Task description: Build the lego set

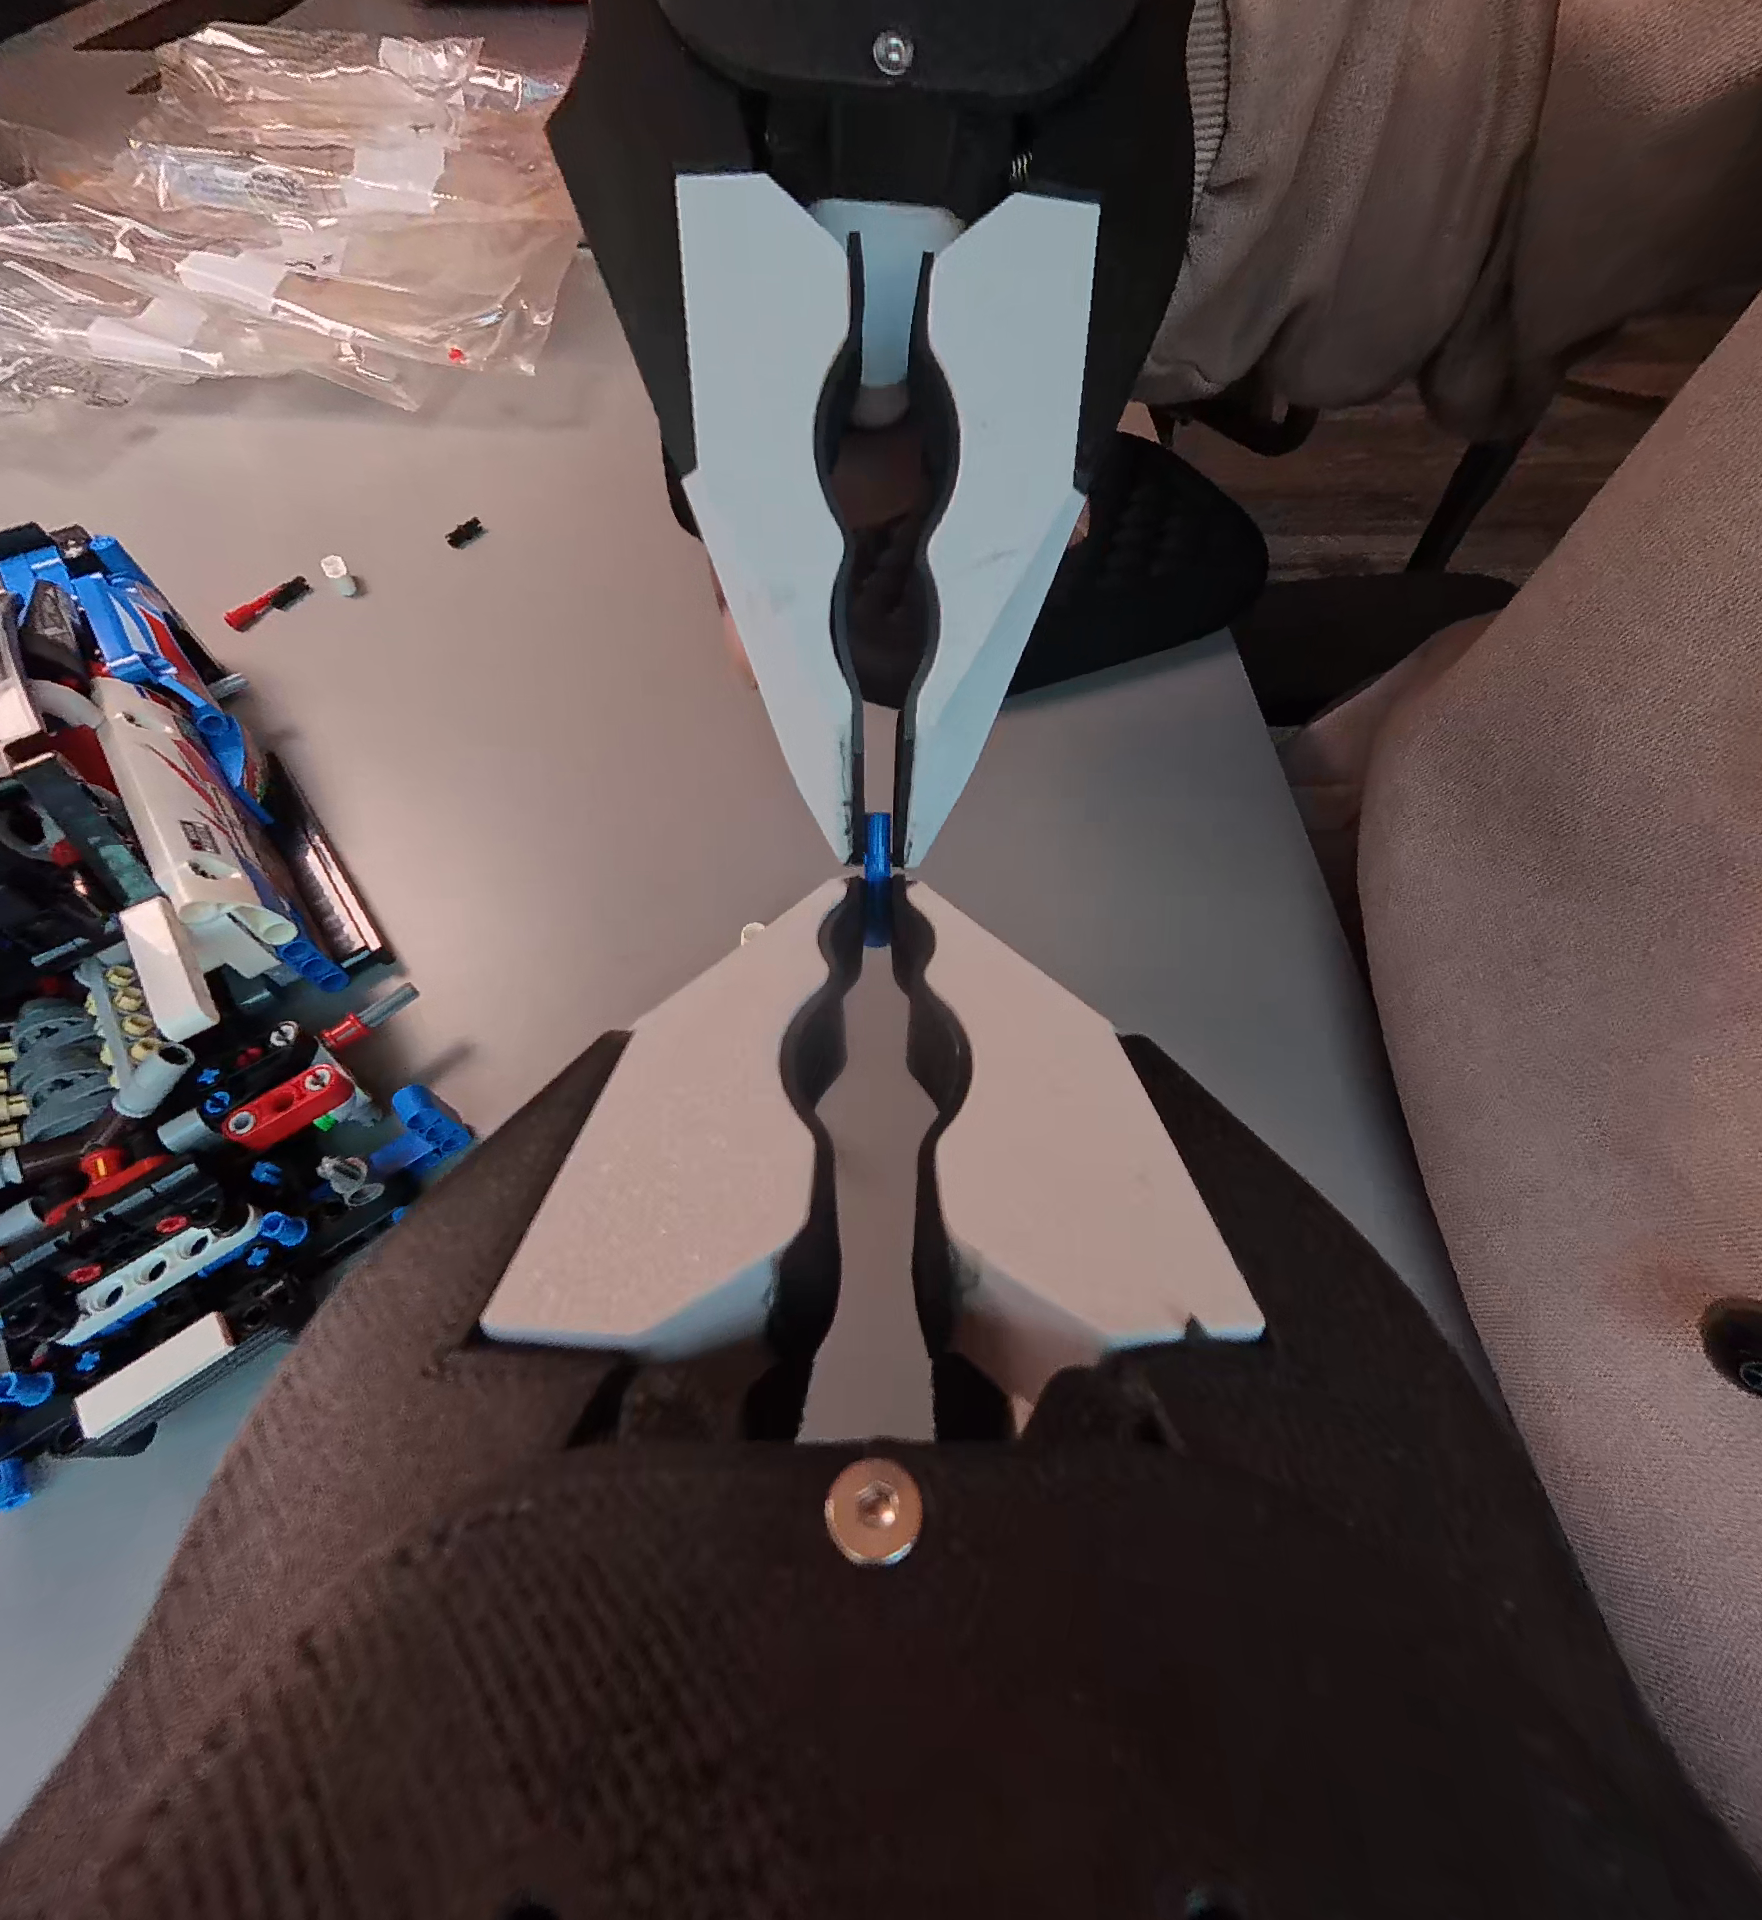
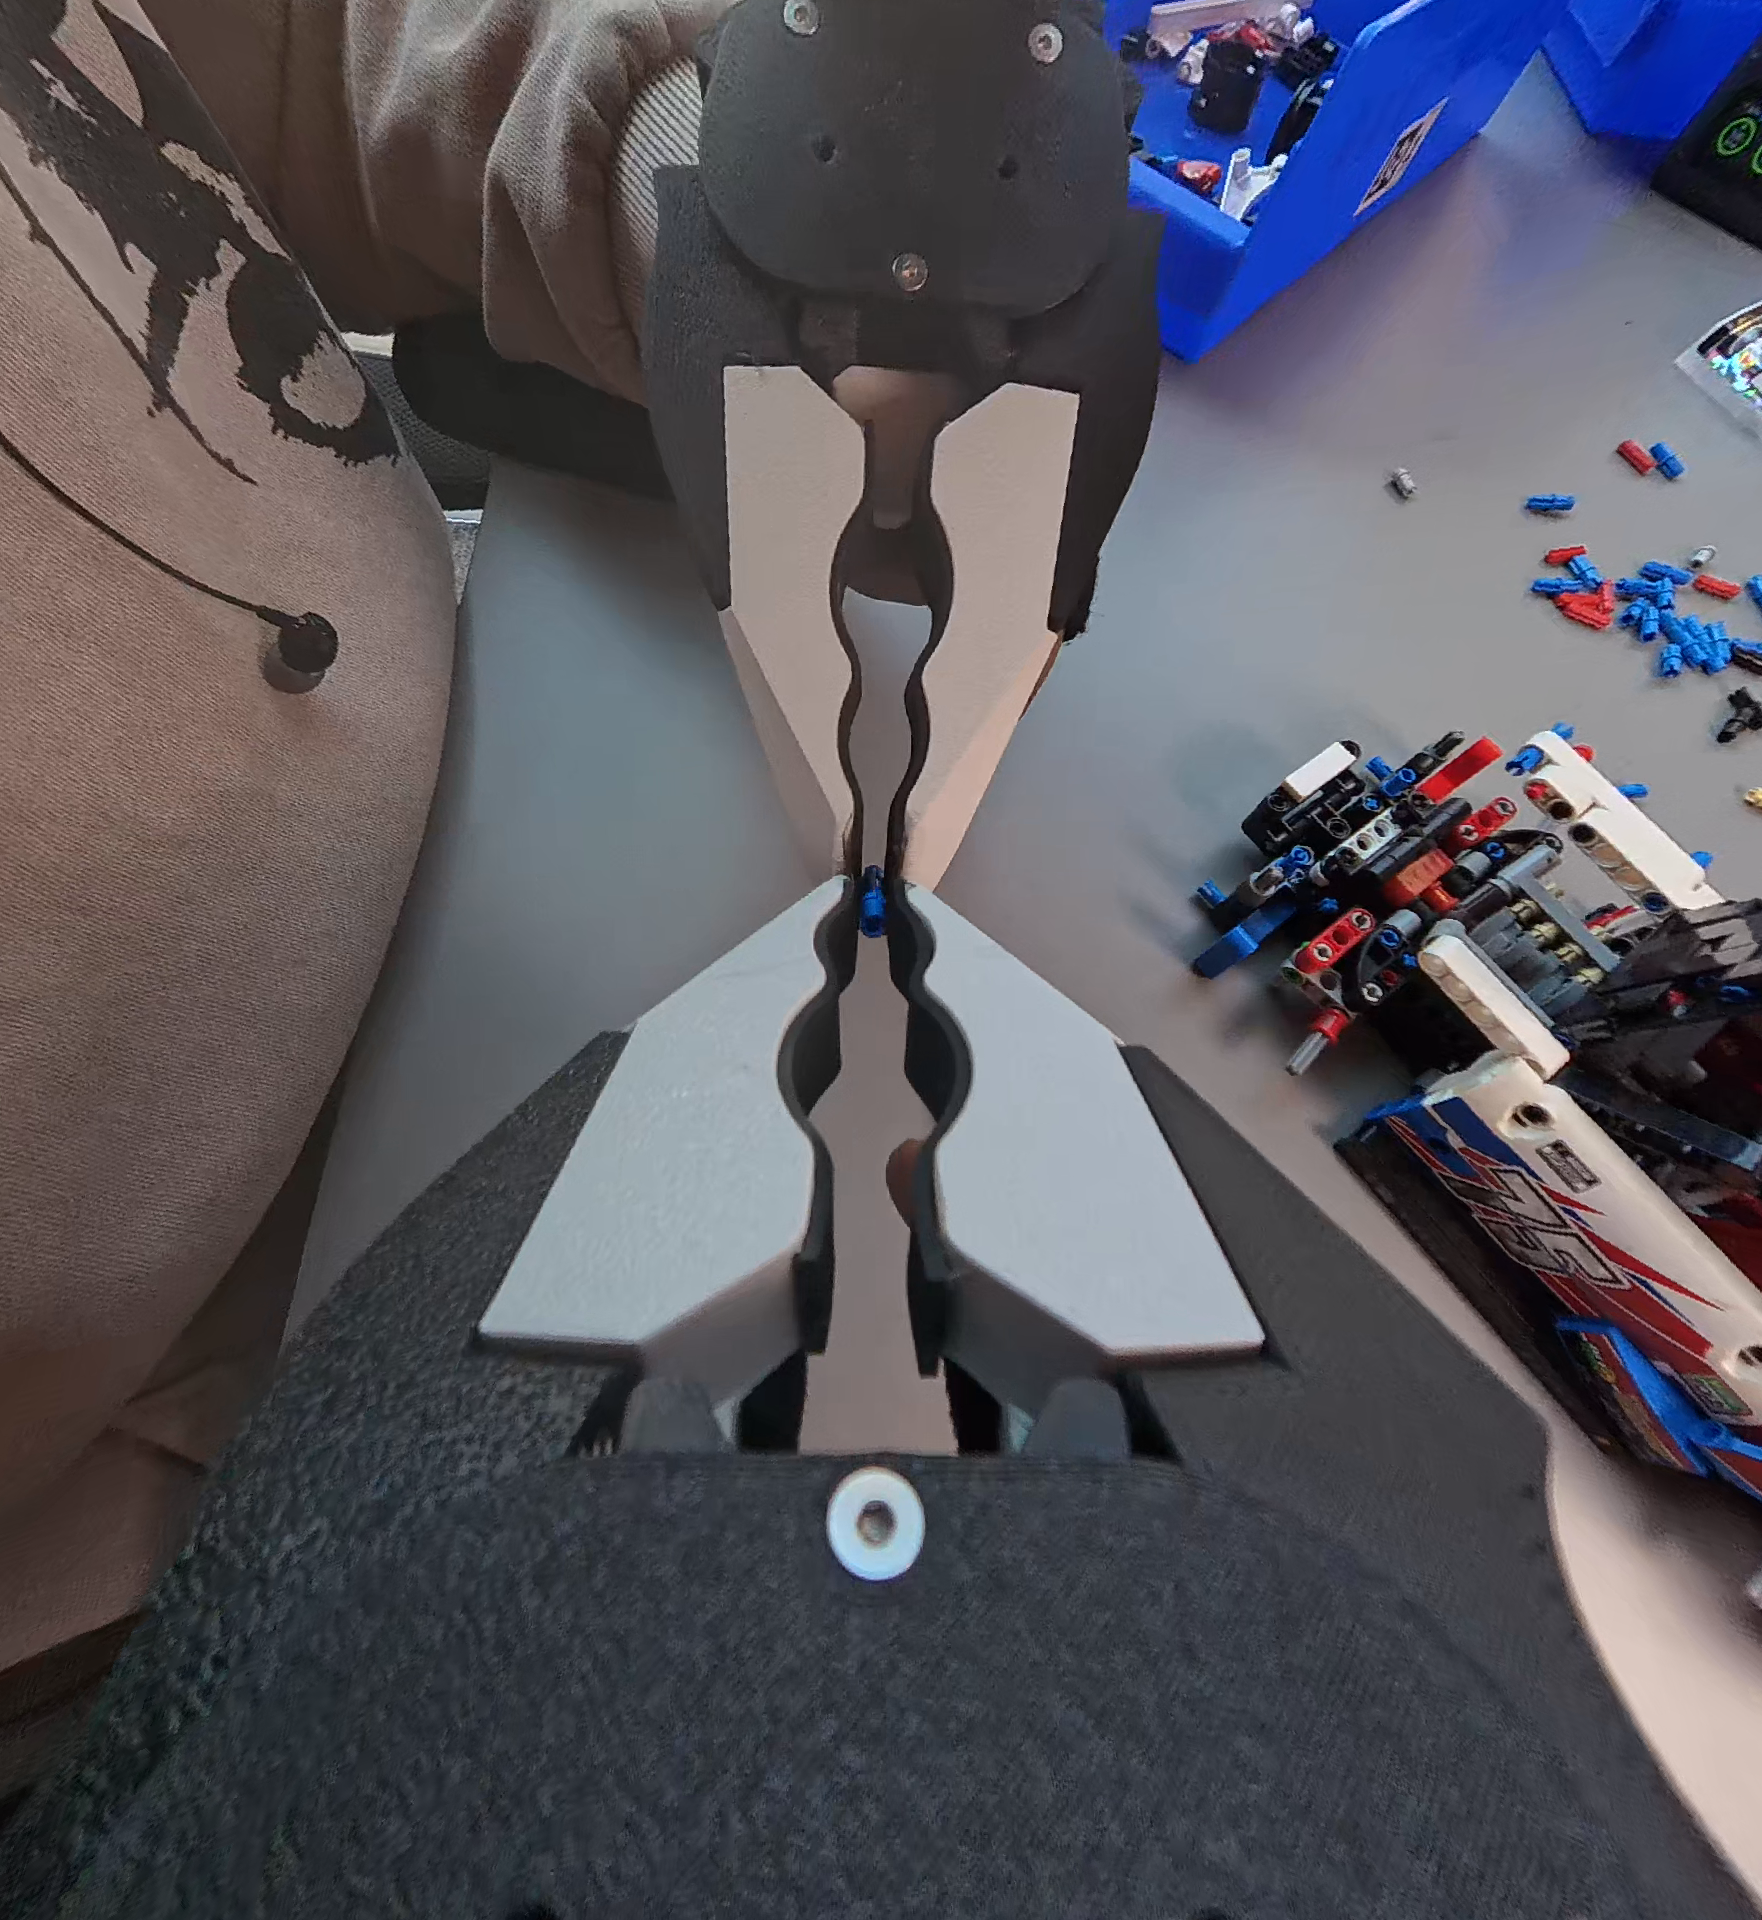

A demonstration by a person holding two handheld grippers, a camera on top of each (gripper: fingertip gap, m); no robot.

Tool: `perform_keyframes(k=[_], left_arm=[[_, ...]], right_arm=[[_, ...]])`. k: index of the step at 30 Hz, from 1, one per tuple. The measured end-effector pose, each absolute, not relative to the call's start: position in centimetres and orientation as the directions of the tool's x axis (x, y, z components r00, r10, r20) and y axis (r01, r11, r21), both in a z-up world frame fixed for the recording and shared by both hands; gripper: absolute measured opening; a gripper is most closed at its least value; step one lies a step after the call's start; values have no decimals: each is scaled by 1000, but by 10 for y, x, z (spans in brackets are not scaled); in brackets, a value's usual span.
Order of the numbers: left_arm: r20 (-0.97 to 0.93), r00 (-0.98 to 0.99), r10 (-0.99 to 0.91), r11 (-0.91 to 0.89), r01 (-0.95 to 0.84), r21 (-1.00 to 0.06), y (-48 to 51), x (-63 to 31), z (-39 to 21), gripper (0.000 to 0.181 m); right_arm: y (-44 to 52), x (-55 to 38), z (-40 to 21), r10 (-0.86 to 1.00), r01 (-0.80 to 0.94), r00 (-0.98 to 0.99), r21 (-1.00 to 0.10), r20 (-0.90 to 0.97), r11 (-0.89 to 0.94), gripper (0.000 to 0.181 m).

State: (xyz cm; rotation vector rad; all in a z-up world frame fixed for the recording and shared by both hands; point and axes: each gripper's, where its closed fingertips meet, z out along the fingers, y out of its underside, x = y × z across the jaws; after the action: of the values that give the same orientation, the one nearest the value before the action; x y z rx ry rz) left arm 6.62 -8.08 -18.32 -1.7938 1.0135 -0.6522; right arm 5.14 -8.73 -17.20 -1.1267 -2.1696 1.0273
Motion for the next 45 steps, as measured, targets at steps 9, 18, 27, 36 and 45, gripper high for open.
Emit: perform_keyframes(k=[9,18,27,36,45], left_arm=[[11,535,-845,-197,-293,-936,-79,62,-172,3],[4,527,-850,-178,-279,-944,-80,61,-168,2],[-6,542,-841,-174,-280,-944,-78,61,-168,2],[-15,621,-784,-368,-483,-794,-59,31,-238,32],[-102,605,-790,-345,-575,-742,-57,38,-252,19]], right_arm=[[-81,53,-158,845,456,-531,-819,64,349,2],[-84,52,-156,836,425,-542,-828,90,365,12],[-81,51,-159,843,455,-532,-812,81,365,4],[-36,68,-215,889,806,-457,-437,-27,400,3],[-36,69,-241,875,843,-483,-281,-19,459,3]])
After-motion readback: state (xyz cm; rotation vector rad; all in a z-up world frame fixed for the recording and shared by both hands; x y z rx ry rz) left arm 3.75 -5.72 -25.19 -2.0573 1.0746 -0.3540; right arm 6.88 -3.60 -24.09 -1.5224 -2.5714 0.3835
